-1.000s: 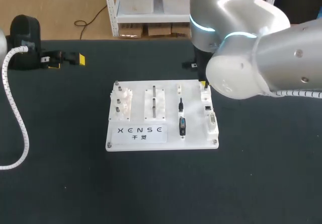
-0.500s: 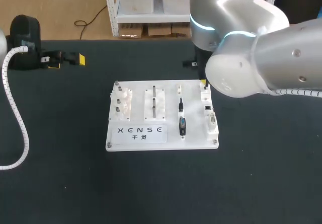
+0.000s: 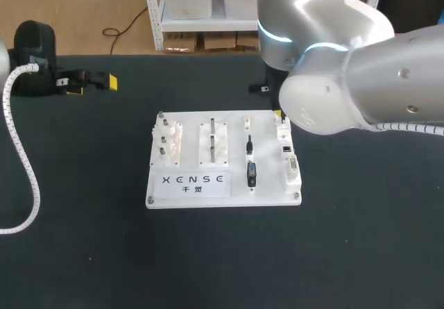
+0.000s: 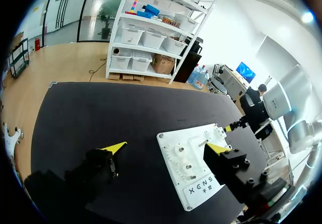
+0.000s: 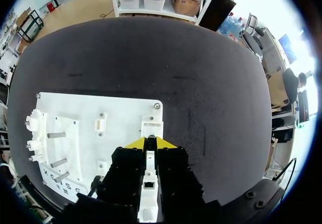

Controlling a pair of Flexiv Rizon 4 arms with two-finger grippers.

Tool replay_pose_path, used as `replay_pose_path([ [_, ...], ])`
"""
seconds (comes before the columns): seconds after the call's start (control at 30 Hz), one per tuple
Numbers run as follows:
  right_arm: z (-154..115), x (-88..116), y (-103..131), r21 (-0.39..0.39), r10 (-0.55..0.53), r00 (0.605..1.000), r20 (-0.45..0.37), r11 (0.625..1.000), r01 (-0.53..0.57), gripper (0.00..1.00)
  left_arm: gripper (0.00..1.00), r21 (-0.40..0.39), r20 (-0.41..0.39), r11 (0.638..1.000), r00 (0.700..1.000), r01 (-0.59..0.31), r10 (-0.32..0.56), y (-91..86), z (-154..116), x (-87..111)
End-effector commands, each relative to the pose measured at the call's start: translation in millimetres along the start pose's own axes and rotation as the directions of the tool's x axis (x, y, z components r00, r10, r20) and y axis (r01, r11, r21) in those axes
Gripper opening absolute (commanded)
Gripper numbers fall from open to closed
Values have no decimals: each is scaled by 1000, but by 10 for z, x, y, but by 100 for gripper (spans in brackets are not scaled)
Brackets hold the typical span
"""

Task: Insert the USB connector, Ethernet cable, and multi-pin plug into their matching sockets one by one.

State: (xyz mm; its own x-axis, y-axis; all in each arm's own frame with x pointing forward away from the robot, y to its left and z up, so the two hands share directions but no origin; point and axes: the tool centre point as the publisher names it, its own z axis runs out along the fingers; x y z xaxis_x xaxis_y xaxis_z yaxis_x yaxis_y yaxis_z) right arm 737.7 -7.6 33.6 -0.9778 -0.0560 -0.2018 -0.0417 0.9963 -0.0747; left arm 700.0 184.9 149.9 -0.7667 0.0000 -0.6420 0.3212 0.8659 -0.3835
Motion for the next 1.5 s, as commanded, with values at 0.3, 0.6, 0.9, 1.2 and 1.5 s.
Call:
replay_pose_path([
  [0.3, 24, 7, 26, -1, 1, 1000, 2, 1000, -1, 0, 100, 0, 0, 1000, 1000, 0, 0, 0, 0, 0],
  [0.6, 16, 8, 32, -3, -2, 1000, 3, 1000, 2, 0, 100, 0, 0, 1000, 1000, 0, 0, 0, 0, 0],
  [0.9, 143, 59, -43, 17, 14, 1000, -23, 1000, -14, 0, 100, 0, 0, 1000, 1000, 0, 0, 0, 0, 0],
  [1.2, 314, 135, -141, 42, 40, 997, -63, 998, -37, 0, 100, 0, 0, 1000, 1000, 0, 0, 0, 0, 0],
  [1.5, 258, 153, -115, 38, 24, 999, -43, 999, -23, 27, 100, 0, 0, 1000, 1000, 0, 0, 0, 0, 0],
])
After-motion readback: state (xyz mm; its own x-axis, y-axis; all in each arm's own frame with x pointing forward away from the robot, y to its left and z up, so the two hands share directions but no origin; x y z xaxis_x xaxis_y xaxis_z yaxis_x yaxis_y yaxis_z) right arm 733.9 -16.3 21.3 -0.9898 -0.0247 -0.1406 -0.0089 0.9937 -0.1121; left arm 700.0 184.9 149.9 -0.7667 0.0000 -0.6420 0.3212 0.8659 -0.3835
